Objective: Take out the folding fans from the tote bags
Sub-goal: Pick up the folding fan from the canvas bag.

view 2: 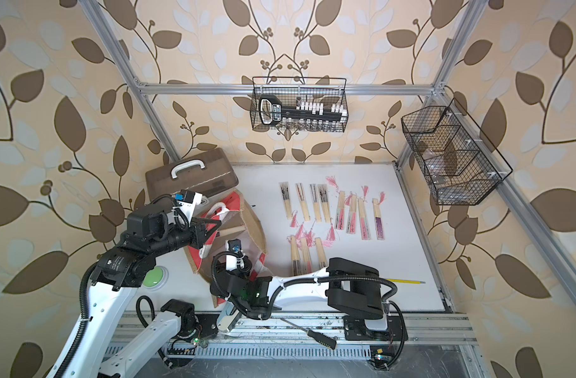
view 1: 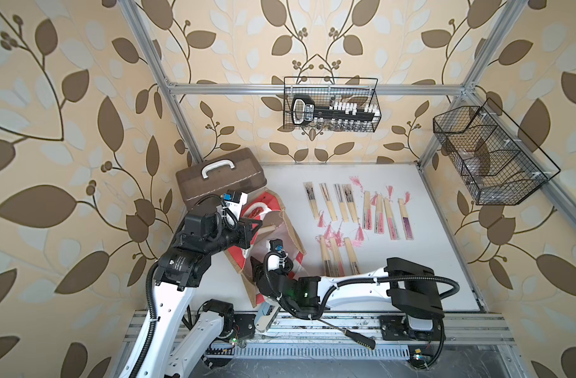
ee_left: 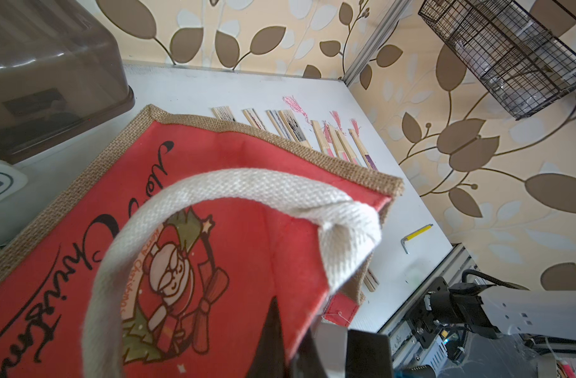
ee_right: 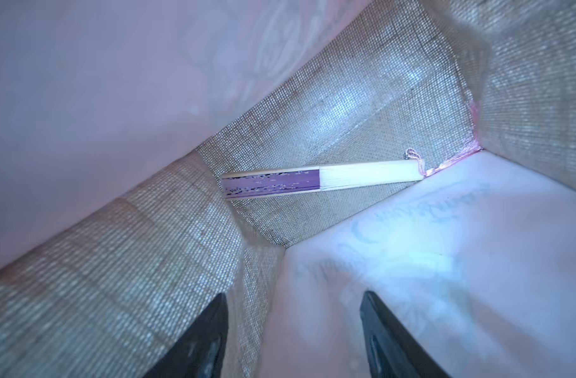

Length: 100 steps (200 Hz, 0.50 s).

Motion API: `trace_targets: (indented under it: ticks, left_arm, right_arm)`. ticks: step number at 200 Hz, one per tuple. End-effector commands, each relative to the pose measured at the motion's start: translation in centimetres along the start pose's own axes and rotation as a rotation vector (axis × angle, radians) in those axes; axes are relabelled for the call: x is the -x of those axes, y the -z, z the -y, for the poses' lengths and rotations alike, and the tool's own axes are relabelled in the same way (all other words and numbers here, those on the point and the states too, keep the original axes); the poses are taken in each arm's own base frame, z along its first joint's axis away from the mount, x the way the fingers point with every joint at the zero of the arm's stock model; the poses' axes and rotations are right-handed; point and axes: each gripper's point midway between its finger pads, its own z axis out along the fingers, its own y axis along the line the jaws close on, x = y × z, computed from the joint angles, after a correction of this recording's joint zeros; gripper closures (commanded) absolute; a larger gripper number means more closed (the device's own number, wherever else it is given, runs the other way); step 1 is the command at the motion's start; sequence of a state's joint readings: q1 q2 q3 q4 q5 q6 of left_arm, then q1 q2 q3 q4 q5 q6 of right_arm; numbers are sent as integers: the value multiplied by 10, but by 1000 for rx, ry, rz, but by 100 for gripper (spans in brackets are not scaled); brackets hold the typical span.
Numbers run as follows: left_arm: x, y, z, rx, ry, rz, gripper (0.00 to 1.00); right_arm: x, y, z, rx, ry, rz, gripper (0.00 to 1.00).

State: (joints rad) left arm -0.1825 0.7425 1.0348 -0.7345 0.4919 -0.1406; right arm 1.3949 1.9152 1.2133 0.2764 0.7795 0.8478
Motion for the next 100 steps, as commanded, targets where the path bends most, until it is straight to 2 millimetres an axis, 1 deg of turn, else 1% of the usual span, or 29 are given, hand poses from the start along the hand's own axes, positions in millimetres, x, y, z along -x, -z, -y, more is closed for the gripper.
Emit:
trace_targets:
  ticks: [1,10,16,18,21,46,63,77,100]
  left_arm:
    - [25,13,22,-72,-55,91,100]
    - [22,13,21,-75,-54,88,100]
    - [20,12,21,-76,-54,86,100]
    - [20,12,21,-76,-53,86,100]
    - [20,12,21,-76,-53,86,100]
    - [23,12,23,-89,-41,98,100]
    - [22,11,25,-103,-39,90,100]
    - [21,10,25,-102,-38,84,100]
    - [20,8,25,-112,-34,78,100]
  right_arm:
    - [-17,-19,24,-43,-90,-80,35]
    - [-17,-24,25,-52,-123,-100,35]
    - [-22,-27,31,-74,-135,-122,35]
    - [-17,-28,26,-68,-152,-118,35]
    - [-15,-30,24,-71,-166,-120,35]
    - [-17,-43,34,-115,-323,-155,34]
    - [-11,-51,27,-81,-402,-157,34]
    - [-10,-57,24,-68,-461,-182,34]
    - [-11,-64,27,-55,-588,-196,34]
